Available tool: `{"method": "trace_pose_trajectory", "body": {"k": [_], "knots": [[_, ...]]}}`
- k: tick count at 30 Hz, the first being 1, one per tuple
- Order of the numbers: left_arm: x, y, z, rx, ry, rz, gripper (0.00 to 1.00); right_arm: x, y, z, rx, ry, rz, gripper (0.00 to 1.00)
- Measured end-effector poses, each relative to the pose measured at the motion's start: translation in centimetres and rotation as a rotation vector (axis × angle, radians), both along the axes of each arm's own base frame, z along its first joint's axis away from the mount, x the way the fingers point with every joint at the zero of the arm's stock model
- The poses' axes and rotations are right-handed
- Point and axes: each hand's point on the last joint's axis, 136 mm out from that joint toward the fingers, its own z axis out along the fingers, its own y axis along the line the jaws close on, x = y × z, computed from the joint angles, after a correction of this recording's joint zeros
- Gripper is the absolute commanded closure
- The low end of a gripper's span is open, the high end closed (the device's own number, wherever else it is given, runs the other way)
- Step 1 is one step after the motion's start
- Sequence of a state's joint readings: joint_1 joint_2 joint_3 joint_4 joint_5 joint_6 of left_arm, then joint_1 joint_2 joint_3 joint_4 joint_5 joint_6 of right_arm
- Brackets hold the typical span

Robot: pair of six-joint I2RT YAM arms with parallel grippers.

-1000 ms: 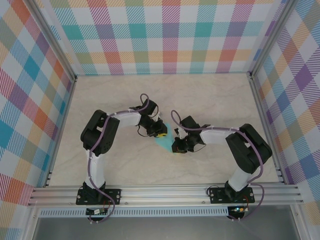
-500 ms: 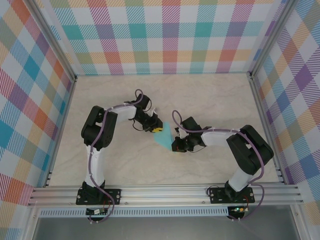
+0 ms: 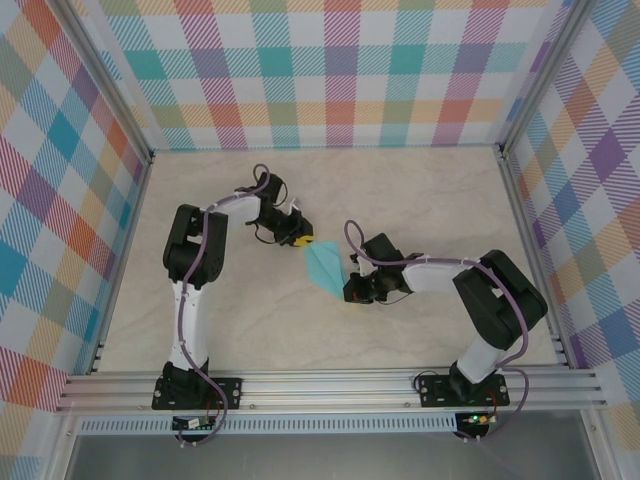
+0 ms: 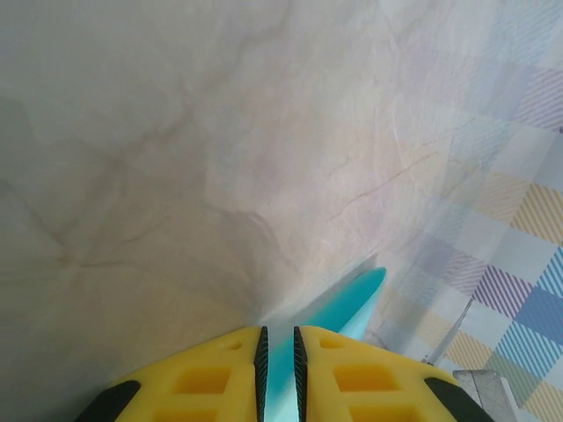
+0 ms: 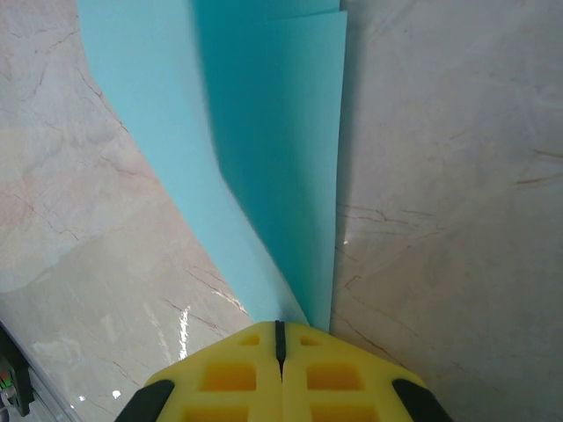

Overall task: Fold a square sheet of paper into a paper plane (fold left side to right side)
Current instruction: Fourth fold the wing at the center of the table.

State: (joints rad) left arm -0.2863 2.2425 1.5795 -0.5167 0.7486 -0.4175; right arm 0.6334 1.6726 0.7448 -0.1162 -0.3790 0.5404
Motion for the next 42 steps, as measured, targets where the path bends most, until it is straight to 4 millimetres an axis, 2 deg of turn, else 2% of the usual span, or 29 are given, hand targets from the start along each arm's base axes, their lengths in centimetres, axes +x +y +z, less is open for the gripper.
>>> {"method": "trace_pose_trajectory", "body": {"k": [2,4,6,9,11,14,16,18,21,25,32,39,42], "knots": [[0.4,0.9,0.0,0.035,-0.043,0.014,0.81,0.0,0.0,0.0,0.0,0.0,0.0,1.0],[0.6,2.6,0.6,0.075,-0.087,0.049,0.81,0.0,0.0,0.0,0.0,-0.001,0.0,1.0],[0.2,4.3,2.1,0.098,-0.13,0.087,0.81,0.0,0.0,0.0,0.0,-0.001,0.0,1.0],[-1.5,5.2,5.5,0.104,-0.214,0.112,0.82,0.0,0.0,0.0,-0.001,0.0,0.0,1.0],[-3.3,4.0,7.4,0.088,-0.261,0.089,0.84,0.0,0.0,0.0,-0.002,0.002,0.0,1.0],[-6.6,-0.2,8.6,0.047,-0.307,0.0,0.85,0.0,0.0,0.0,-0.004,0.003,0.0,1.0],[-8.7,-2.6,7.8,0.034,-0.298,-0.055,0.86,0.0,0.0,0.0,-0.005,0.002,0.0,1.0],[-11.3,-4.8,6.2,0.034,-0.256,-0.114,0.86,0.0,0.0,0.0,-0.005,0.002,-0.001,1.0],[-13.0,-6.7,4.4,0.036,-0.214,-0.153,0.87,0.0,0.0,0.0,-0.006,0.003,-0.001,1.0],[-13.6,-7.9,3.1,0.035,-0.191,-0.164,0.87,-0.1,-0.1,0.0,-0.013,0.012,-0.001,1.0],[-13.4,-8.7,3.1,0.012,-0.196,-0.157,0.87,-0.1,-0.1,0.0,-0.02,0.023,0.0,1.0],[-13.7,-8.7,0.7,0.03,-0.149,-0.165,0.88,-0.1,-0.1,-0.1,-0.022,0.032,-0.001,1.0],[-13.6,-8.7,0.5,0.03,-0.148,-0.165,0.88,-0.1,-0.1,-0.1,-0.023,0.033,-0.001,1.0]]}}
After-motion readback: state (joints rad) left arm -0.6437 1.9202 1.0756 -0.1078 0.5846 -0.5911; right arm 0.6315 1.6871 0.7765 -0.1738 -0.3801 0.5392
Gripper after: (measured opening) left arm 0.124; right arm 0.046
